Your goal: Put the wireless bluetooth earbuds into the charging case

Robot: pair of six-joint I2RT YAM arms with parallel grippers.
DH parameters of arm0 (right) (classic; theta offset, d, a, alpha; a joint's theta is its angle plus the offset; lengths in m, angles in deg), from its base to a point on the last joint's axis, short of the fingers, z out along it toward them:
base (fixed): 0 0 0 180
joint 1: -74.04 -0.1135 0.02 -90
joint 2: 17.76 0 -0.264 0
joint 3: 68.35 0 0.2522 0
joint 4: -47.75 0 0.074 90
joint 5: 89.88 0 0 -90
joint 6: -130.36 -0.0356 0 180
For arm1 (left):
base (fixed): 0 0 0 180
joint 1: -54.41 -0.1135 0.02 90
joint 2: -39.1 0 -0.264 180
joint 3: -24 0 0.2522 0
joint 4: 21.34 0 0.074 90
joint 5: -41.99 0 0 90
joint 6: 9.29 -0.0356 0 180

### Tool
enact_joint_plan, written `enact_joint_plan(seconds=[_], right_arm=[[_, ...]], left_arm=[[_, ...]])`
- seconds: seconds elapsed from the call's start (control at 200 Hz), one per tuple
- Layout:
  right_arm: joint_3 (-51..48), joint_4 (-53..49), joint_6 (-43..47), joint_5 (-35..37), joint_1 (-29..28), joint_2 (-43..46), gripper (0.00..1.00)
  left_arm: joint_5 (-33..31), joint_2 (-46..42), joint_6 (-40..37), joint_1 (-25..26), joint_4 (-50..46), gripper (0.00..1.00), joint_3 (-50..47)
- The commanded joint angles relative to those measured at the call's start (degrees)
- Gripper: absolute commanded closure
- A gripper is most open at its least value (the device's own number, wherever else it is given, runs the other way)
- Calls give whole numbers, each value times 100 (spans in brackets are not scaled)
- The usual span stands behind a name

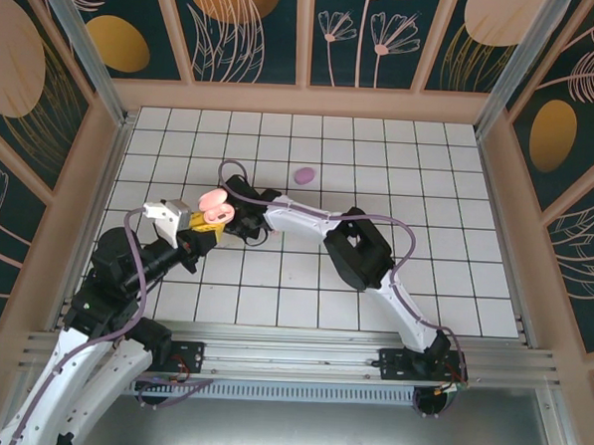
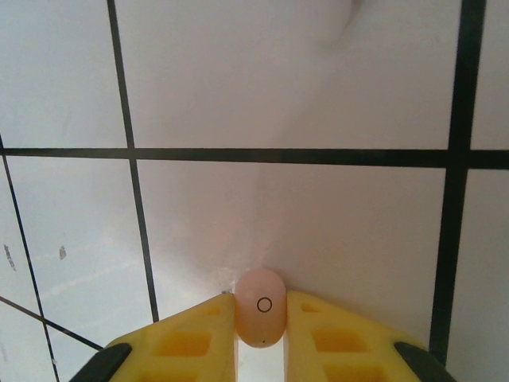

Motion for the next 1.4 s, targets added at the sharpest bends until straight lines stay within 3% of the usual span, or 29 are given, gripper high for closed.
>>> enact_joint_plan(seconds=[0.0,0.255,0.455,0.681,1.021,1.206,1.396], right_arm=[[136,-199,369,62,133,17,85],[-118,-216,889,187,289,526,89],[-944,-84,1042,409,467,1371,89],[-2390,318,1104,599,840,2852,89],[-4804,355,1179,607,1921,5534,89],[-5581,-29,1309,607,2472,6911,89],[-5772,-387,1472,349,2925,7824,89]], left_arm=[[12,-91,-114,-28,58,93,111],[169,3,-85,-34,165,92,115],[554,221,-50,-28,431,90,33],[864,666,298,-28,1329,91,-245],[1249,1928,956,17,2837,95,-513],[1095,2510,947,373,3375,96,-564],[898,3435,1000,994,4032,98,-408]])
